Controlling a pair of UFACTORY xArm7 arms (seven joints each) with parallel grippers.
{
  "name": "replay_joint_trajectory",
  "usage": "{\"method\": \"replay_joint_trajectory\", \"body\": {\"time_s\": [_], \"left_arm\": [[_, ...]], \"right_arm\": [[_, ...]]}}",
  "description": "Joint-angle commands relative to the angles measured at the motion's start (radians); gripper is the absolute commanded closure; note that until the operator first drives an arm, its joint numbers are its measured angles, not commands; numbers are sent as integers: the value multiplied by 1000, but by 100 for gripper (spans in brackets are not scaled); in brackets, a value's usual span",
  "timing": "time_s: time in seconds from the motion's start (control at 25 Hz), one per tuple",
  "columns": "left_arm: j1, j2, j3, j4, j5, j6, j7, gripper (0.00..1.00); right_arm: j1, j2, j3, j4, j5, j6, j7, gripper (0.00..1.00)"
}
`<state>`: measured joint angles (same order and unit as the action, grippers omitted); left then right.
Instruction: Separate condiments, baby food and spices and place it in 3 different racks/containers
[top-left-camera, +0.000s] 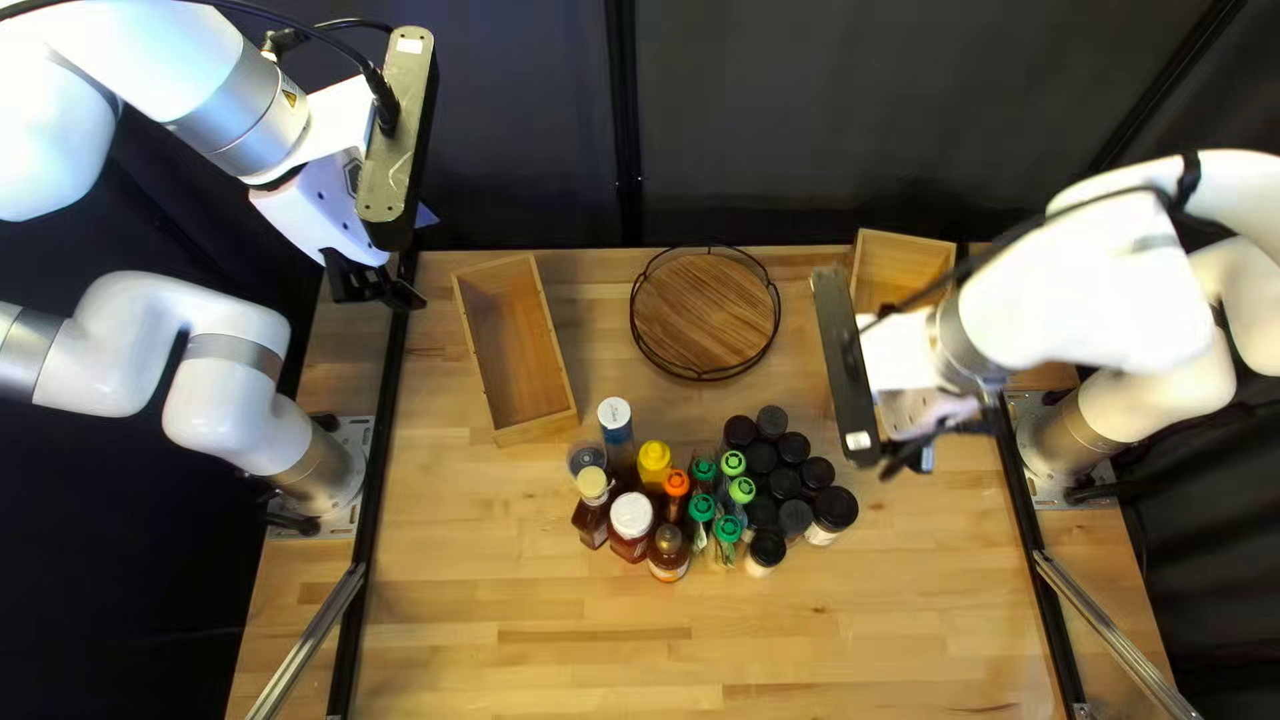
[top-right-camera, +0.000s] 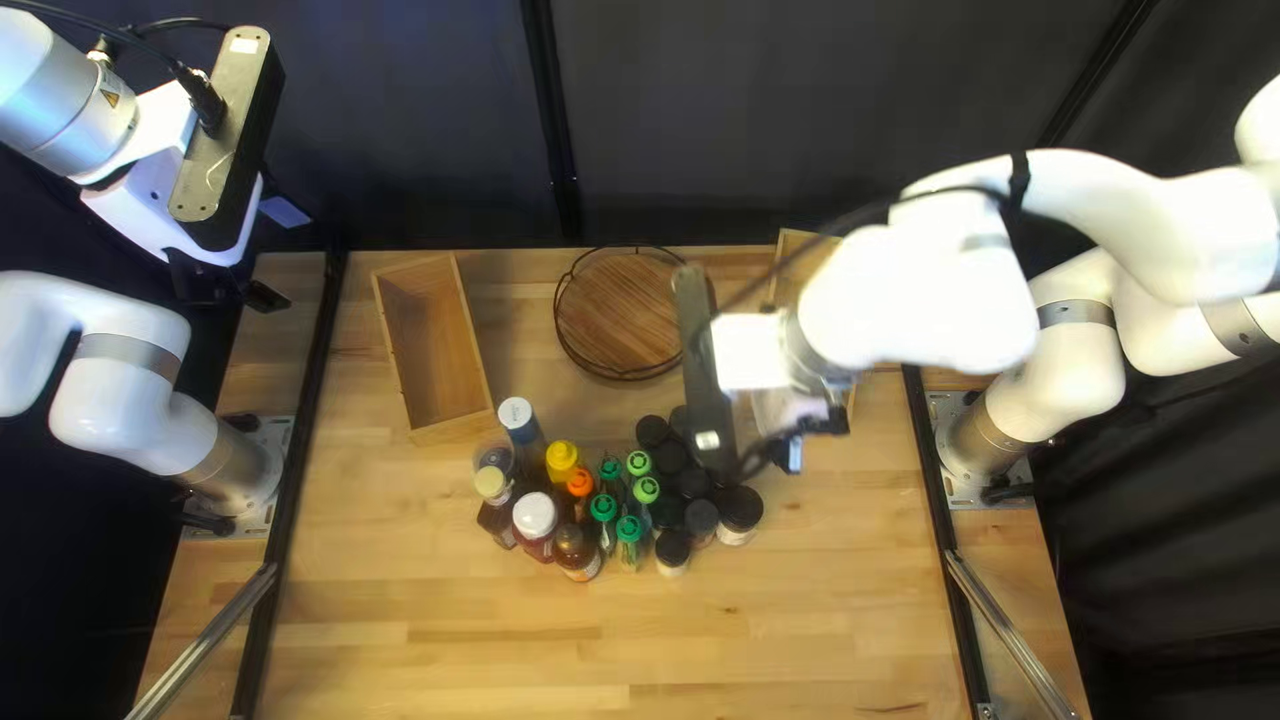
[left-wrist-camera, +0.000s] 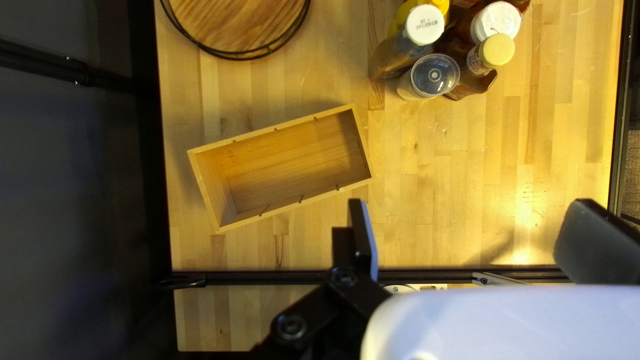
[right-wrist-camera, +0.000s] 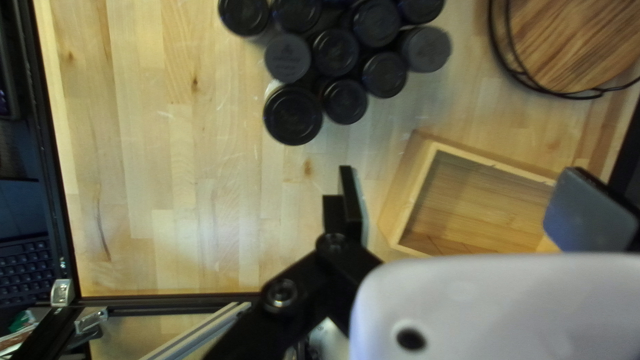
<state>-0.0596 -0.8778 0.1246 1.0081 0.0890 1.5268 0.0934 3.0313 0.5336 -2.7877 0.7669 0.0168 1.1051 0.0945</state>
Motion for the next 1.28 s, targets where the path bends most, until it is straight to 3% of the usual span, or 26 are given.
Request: {"method": "replay_joint_trajectory", "body": {"time_s": [0.04,0.32,0.72,1.28], "left_arm": [[0,0,0,0,0,0,0,0],[0,0,0,0,0,0,0,0],[0,0,0,0,0,0,0,0],[0,0,0,0,0,0,0,0]], "right_arm": [[23,7,36,-87,18,-86,36,0],[20,-45,90,-177,6,-189,99,0],[1,-261,90,-121,-11,-224,35,0],[-5,-349,85,-150,-23,-370,-14,0]]}}
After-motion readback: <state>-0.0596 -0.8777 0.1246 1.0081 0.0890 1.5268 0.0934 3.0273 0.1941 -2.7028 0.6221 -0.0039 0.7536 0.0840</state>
